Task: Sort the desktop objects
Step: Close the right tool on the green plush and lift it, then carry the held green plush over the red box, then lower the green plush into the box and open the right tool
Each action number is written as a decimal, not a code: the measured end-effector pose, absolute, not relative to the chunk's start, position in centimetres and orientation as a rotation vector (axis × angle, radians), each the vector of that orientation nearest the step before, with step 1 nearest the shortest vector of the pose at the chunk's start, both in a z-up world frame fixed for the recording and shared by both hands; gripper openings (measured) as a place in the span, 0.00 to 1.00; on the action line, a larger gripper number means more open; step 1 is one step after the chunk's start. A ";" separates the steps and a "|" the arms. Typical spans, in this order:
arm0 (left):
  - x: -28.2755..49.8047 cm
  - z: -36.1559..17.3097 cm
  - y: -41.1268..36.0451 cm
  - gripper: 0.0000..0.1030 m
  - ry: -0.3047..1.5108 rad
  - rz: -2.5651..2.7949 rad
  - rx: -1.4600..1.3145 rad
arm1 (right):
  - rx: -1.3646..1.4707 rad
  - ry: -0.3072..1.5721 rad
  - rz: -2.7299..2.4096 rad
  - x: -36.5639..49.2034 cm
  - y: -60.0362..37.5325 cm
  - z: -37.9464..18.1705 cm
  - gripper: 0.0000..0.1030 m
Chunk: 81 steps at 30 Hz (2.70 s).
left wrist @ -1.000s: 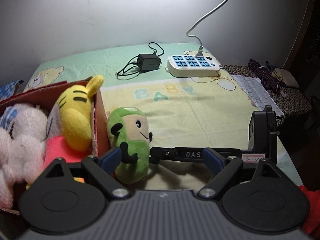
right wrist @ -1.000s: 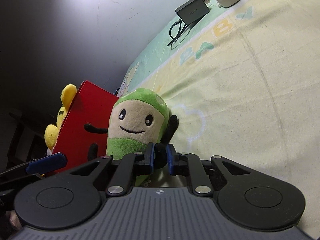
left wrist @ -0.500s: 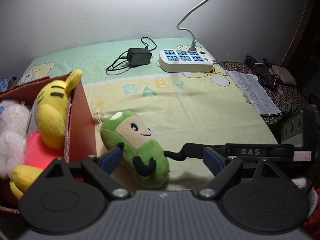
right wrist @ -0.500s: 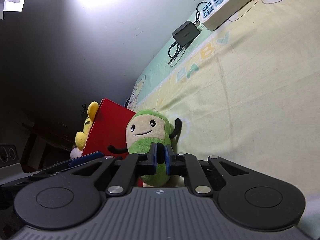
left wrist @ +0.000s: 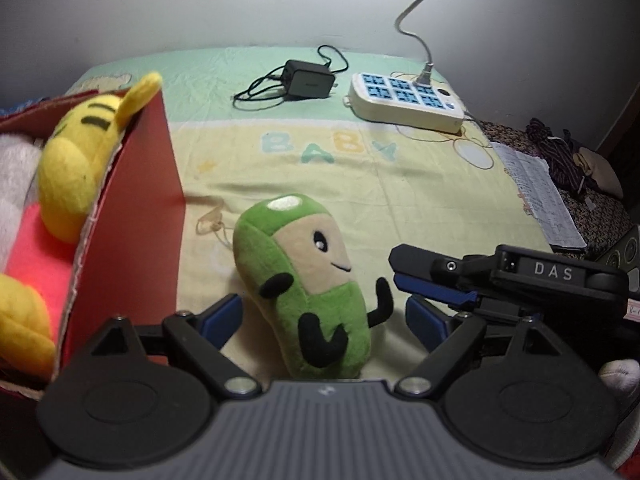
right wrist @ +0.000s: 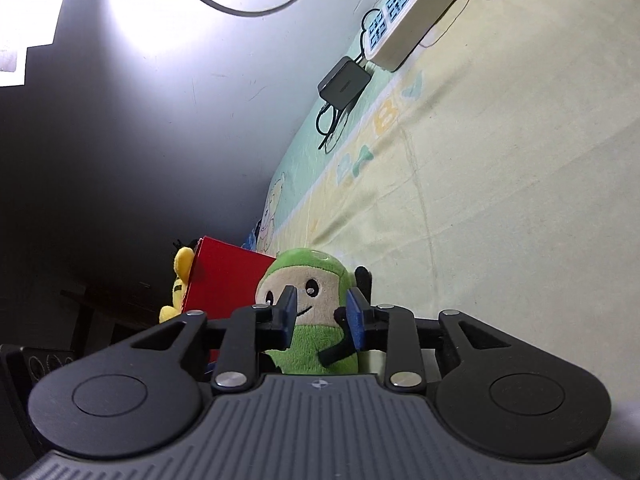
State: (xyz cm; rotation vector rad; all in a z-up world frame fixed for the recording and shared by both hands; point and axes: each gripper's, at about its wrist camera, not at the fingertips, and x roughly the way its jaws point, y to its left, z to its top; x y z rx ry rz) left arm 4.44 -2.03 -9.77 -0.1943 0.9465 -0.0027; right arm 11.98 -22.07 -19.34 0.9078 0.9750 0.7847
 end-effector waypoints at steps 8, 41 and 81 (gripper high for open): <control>6.9 -12.5 -1.2 0.83 0.990 0.040 -0.231 | 0.970 1.062 0.872 13.9 -19.5 -20.8 0.41; -1.8 -1.0 -2.1 0.83 0.589 -0.180 0.050 | 1.085 0.691 0.918 3.8 -20.8 -9.7 0.38; -8.3 -3.9 15.1 0.85 0.466 -0.238 0.263 | 0.539 0.598 0.743 -1.2 -0.4 -7.3 0.36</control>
